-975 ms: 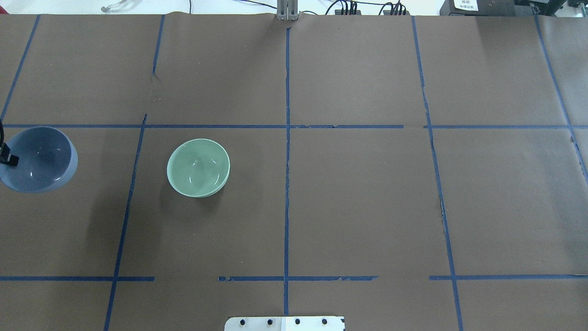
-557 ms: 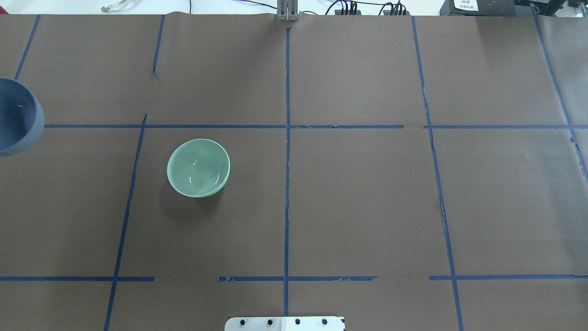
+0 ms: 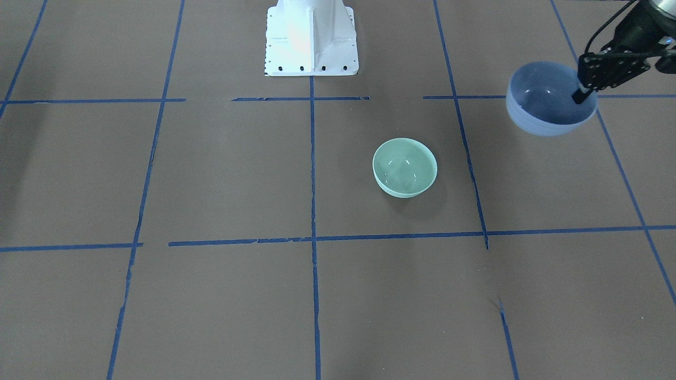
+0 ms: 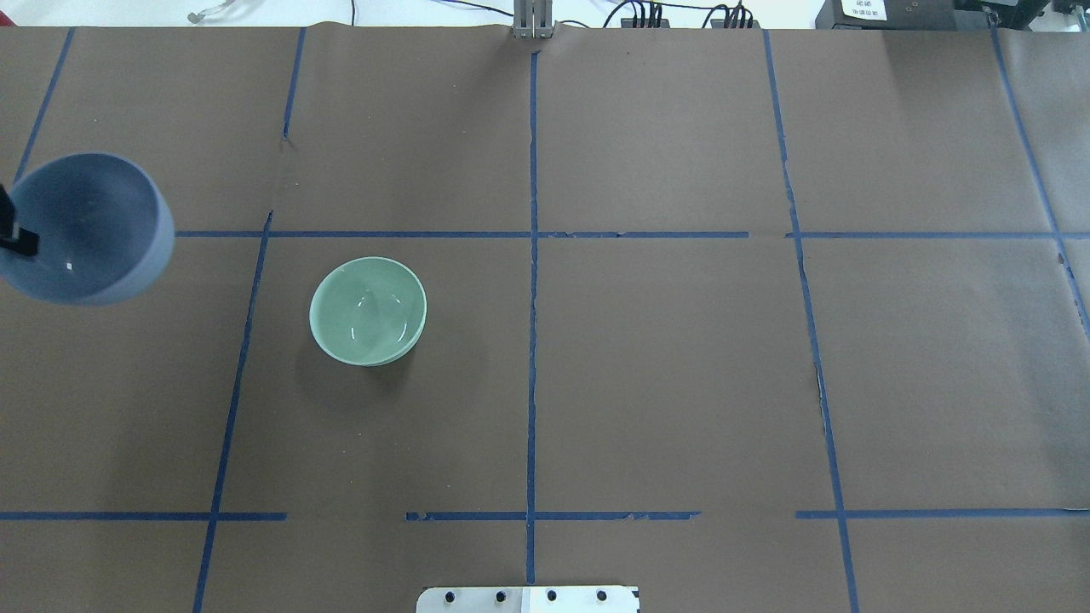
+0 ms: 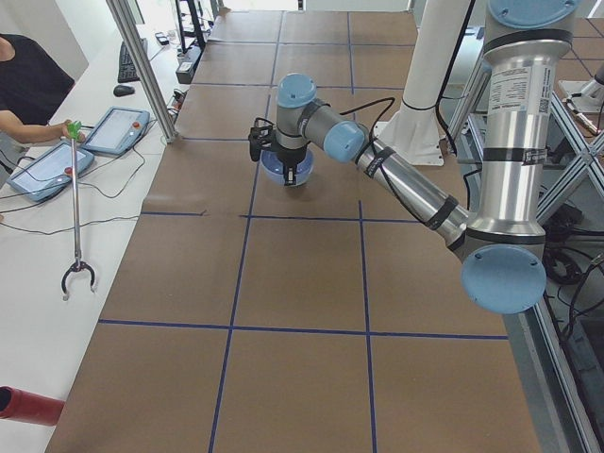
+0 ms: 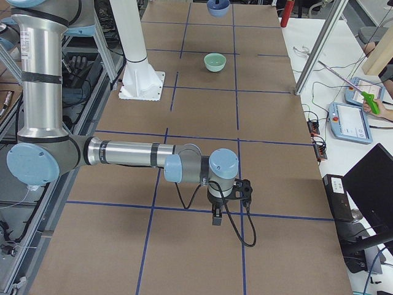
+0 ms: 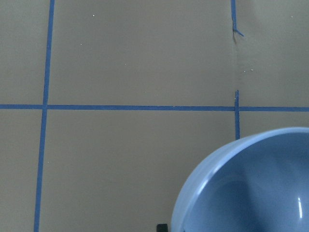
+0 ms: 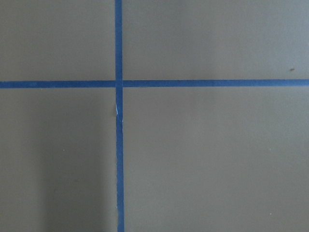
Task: Stack blue bowl on green bowl
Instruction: 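Lift the blue bowl with the left gripper and carry it over the green bowl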
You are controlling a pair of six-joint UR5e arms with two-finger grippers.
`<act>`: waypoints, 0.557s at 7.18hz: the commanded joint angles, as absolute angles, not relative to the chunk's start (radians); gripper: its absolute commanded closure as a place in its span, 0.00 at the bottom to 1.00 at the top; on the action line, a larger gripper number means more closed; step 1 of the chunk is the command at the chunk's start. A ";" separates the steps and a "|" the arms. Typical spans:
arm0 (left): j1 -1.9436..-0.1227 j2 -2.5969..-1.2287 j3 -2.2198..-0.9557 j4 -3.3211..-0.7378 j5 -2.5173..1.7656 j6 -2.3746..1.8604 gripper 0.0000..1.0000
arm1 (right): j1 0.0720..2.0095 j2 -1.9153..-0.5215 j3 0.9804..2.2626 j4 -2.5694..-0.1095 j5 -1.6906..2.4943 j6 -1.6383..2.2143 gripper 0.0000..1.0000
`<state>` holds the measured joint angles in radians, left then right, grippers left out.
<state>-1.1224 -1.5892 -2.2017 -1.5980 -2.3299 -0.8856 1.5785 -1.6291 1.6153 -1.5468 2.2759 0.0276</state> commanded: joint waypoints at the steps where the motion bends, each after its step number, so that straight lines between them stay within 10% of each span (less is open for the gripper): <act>1: -0.949 -1.700 -2.117 -1.730 -2.312 -1.148 1.00 | 1.578 -1.629 1.615 -1.546 2.276 0.028 0.00; 4: -0.812 -1.841 -1.974 -1.762 -2.189 -1.264 1.00 | 1.578 -1.629 1.615 -1.546 2.276 0.028 0.00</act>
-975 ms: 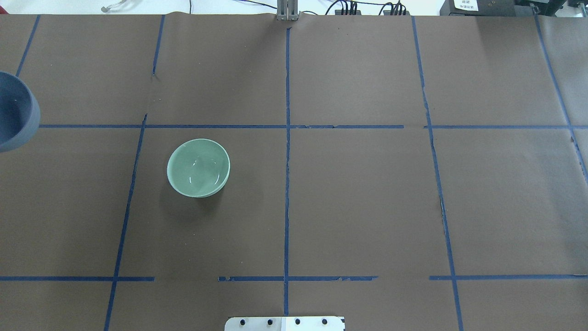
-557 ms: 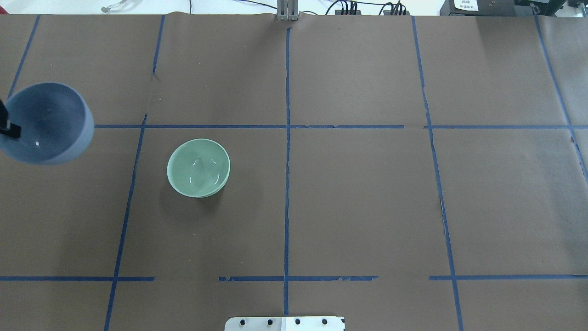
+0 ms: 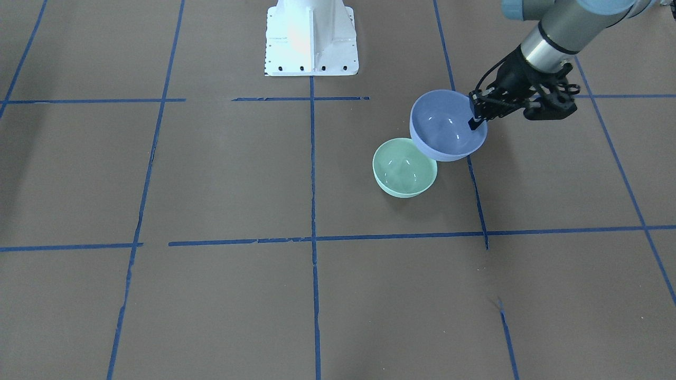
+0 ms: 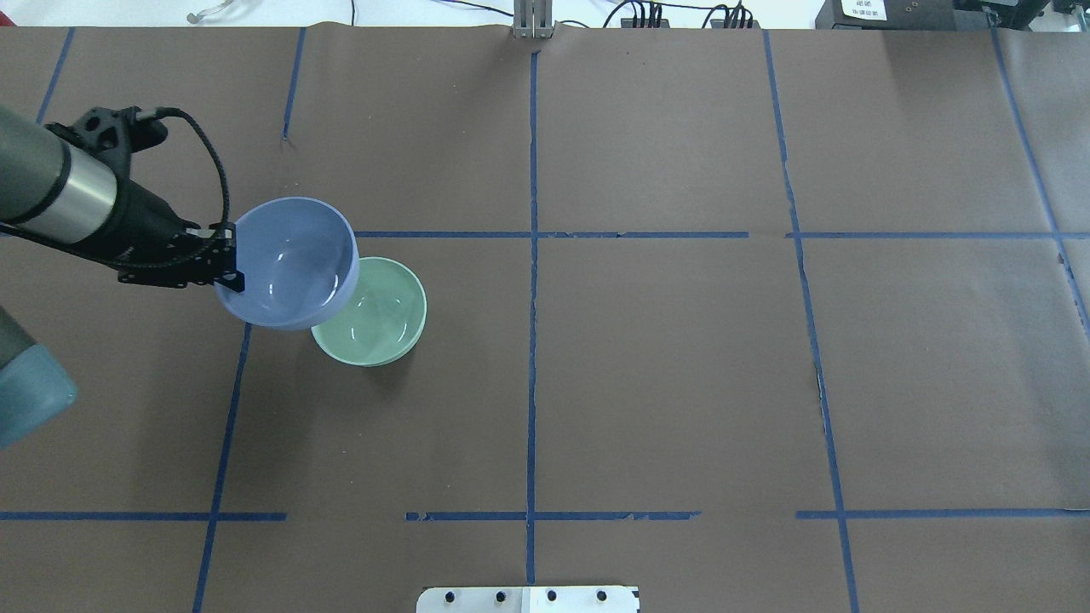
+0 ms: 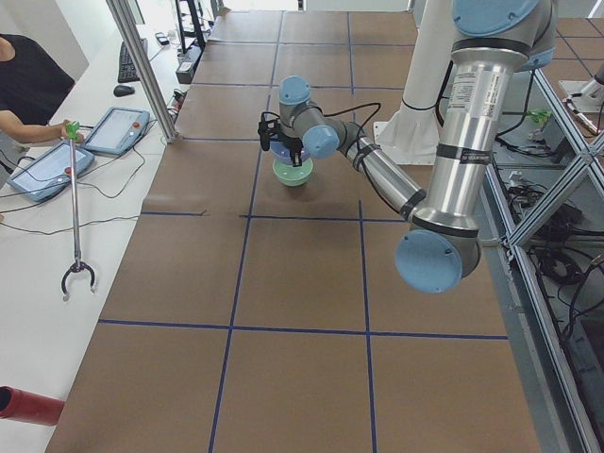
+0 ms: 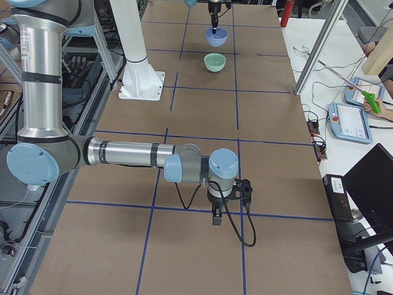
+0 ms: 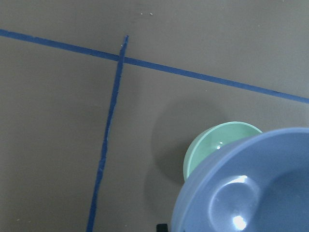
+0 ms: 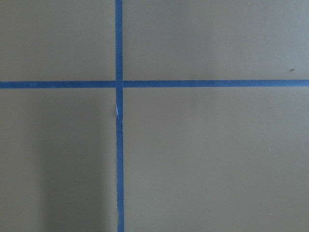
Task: Stack blue bowl on green bowl
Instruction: 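Lower the blue bowl into the green bowl and open the left gripper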
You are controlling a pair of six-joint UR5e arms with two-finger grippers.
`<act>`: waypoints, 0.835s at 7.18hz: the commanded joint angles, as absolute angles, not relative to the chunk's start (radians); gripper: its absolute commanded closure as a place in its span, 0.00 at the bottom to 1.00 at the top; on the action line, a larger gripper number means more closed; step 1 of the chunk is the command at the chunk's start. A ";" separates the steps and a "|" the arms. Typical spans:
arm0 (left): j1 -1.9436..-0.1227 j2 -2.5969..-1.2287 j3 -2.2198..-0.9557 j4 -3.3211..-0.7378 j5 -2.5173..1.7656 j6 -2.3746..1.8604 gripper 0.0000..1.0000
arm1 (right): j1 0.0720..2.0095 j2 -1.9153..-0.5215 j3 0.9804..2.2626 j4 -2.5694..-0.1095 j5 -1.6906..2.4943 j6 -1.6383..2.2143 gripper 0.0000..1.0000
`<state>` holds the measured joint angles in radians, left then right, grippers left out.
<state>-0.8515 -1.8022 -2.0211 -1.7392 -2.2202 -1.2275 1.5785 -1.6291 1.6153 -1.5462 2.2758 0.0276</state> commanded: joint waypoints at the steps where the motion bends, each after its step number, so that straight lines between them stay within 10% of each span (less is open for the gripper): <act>1: -0.789 -1.841 -1.961 -1.805 -2.171 -1.303 1.00 | 1.578 -1.629 1.615 -1.546 2.276 0.028 0.00; 6: -0.747 -1.839 -1.898 -1.897 -2.120 -1.333 1.00 | 1.578 -1.629 1.615 -1.546 2.275 0.028 0.00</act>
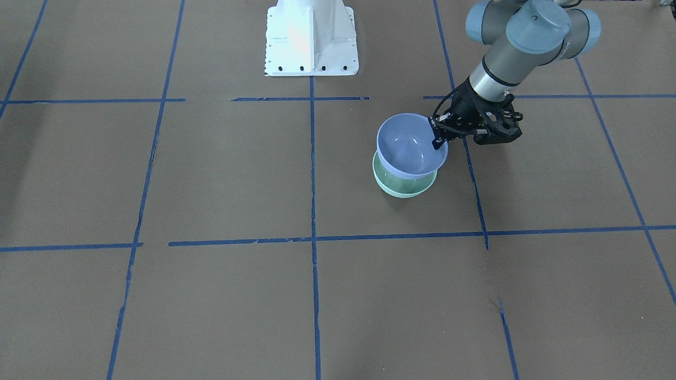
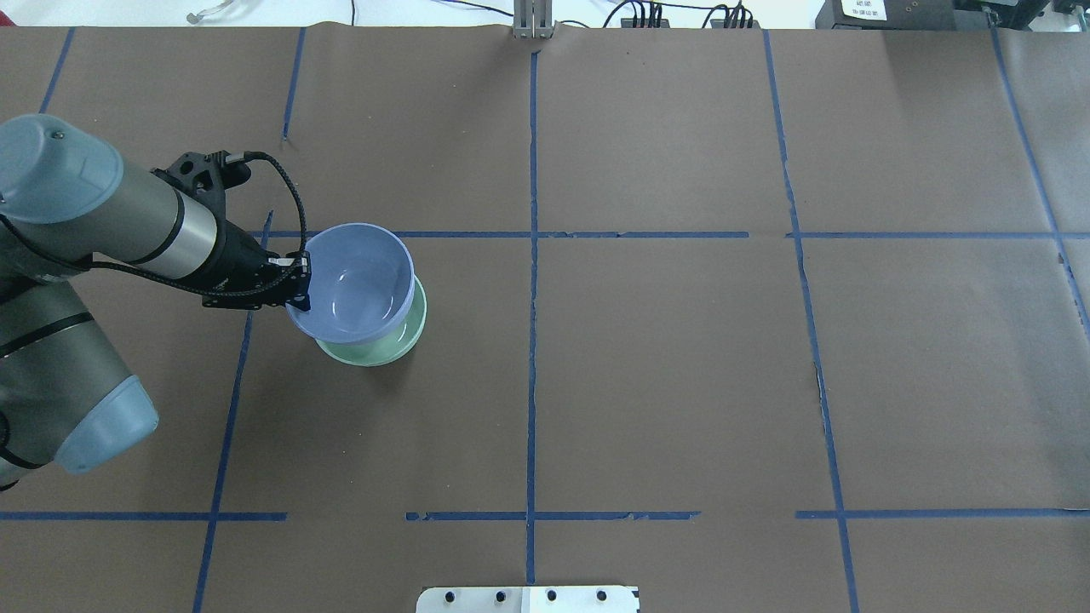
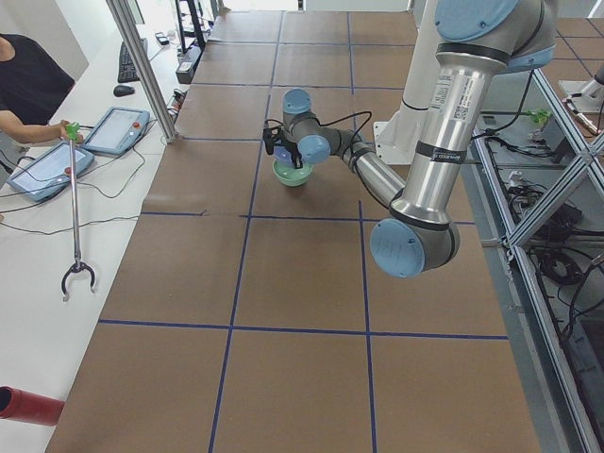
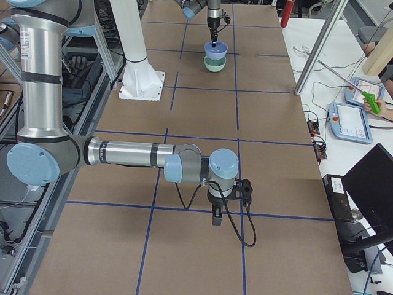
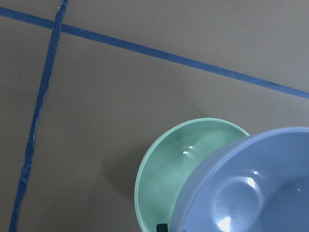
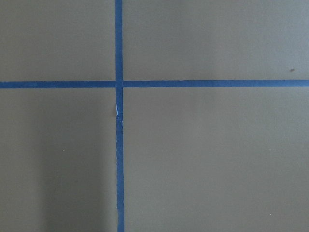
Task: Stack blue bowl on green bowl
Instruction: 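Lower the blue bowl into the green bowl and open the left gripper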
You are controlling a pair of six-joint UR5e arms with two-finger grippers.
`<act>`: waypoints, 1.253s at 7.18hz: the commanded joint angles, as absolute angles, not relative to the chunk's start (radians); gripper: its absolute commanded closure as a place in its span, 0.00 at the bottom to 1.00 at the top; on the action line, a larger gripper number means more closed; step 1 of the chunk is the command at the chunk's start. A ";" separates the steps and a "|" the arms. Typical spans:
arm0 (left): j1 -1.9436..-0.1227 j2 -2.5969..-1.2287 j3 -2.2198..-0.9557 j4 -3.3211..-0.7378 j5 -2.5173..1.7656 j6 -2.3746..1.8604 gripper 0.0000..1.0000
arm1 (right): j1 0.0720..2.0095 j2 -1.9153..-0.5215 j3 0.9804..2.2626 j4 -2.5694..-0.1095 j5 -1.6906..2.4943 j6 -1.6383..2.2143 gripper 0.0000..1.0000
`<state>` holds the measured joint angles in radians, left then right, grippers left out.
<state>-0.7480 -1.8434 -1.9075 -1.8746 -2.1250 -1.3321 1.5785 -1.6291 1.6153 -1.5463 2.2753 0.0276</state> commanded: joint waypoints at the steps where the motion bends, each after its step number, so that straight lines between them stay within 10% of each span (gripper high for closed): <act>1: -0.747 -1.841 -1.896 -1.899 -2.121 -1.332 1.00 | 1.578 -1.629 1.615 -1.546 2.275 0.028 0.00; 4: -0.747 -1.845 -1.876 -1.899 -2.121 -1.322 1.00 | 1.578 -1.629 1.615 -1.546 2.275 0.028 0.00; 5: -0.747 -1.845 -1.872 -1.902 -2.121 -1.321 0.77 | 1.578 -1.629 1.615 -1.546 2.275 0.028 0.00; 6: -0.747 -1.839 -1.859 -1.936 -2.120 -1.321 0.01 | 1.578 -1.629 1.615 -1.548 2.275 0.028 0.00; 9: -0.749 -1.830 -1.865 -1.957 -2.120 -1.318 0.00 | 1.578 -1.629 1.615 -1.546 2.275 0.028 0.00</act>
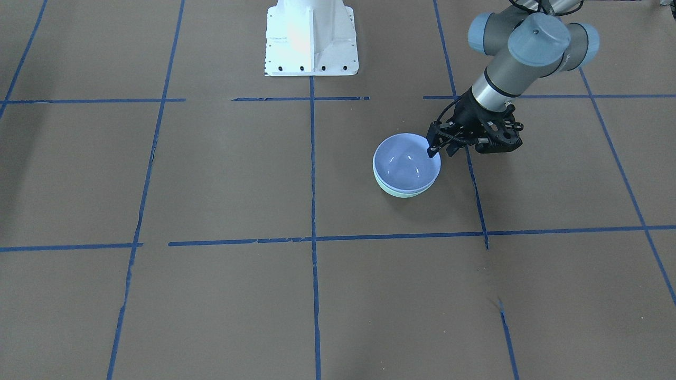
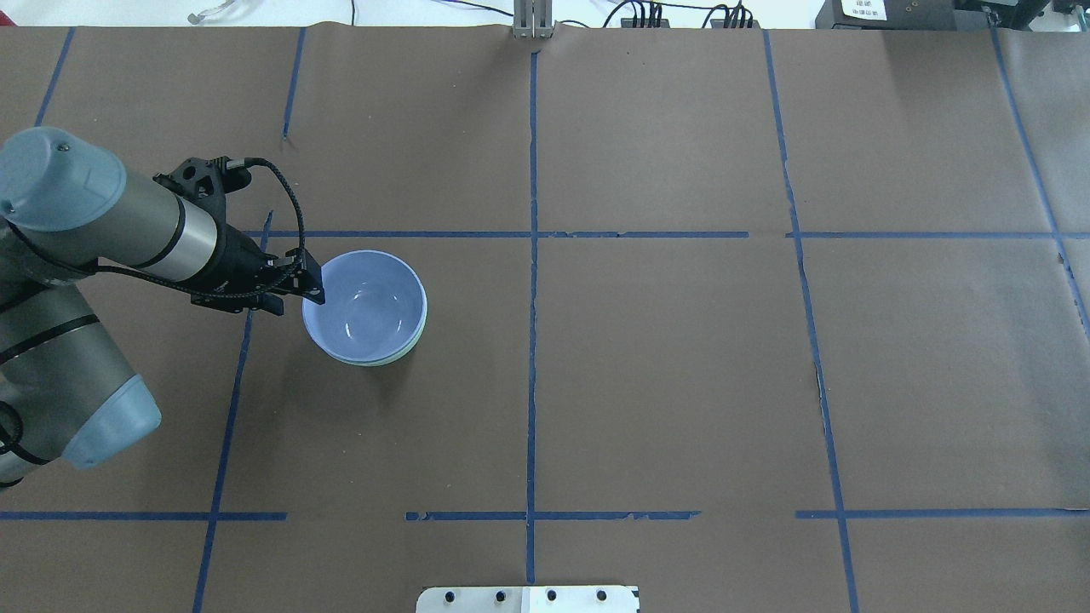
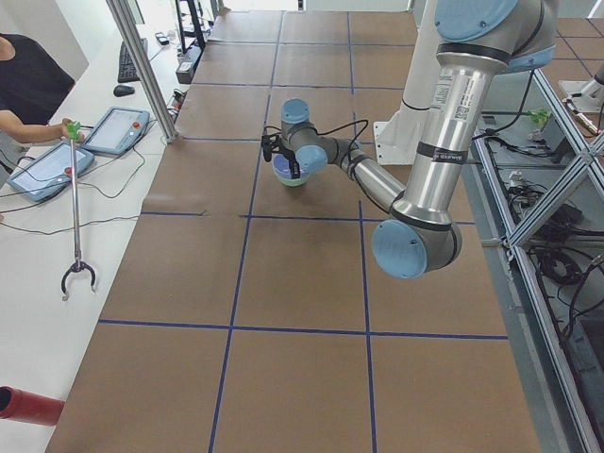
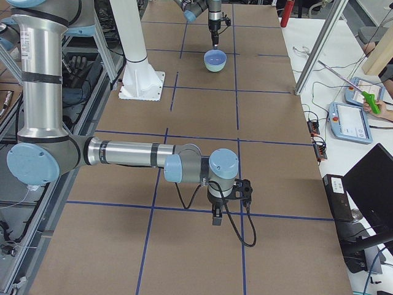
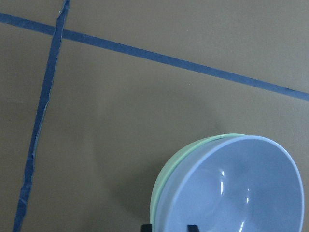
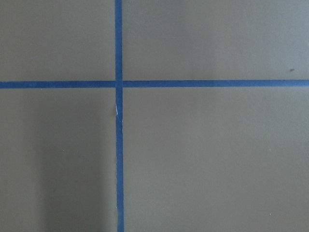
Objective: Stack blue bowl on green bowl
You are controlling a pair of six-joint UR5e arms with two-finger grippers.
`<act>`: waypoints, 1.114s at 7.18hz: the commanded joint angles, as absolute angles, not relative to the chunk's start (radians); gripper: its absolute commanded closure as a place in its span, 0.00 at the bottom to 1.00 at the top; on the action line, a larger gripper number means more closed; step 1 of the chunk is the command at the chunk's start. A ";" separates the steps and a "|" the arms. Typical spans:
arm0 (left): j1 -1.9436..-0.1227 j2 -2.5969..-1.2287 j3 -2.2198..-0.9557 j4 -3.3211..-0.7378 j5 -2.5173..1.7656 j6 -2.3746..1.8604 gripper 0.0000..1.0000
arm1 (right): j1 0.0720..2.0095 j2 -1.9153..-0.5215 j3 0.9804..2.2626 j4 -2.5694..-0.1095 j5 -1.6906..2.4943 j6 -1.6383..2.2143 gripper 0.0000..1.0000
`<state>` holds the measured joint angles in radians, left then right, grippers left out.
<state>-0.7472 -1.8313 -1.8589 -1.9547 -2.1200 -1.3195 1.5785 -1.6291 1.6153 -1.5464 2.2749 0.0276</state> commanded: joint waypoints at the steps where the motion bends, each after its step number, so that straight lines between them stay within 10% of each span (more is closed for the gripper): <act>1: -0.765 -1.832 -1.885 -1.954 -2.125 -1.236 0.00 | 1.578 -1.629 1.615 -1.546 2.276 0.028 0.00; 8: -1.355 -1.616 -1.878 -1.716 -2.214 -0.030 0.00 | 1.578 -1.629 1.615 -1.546 2.275 0.028 0.00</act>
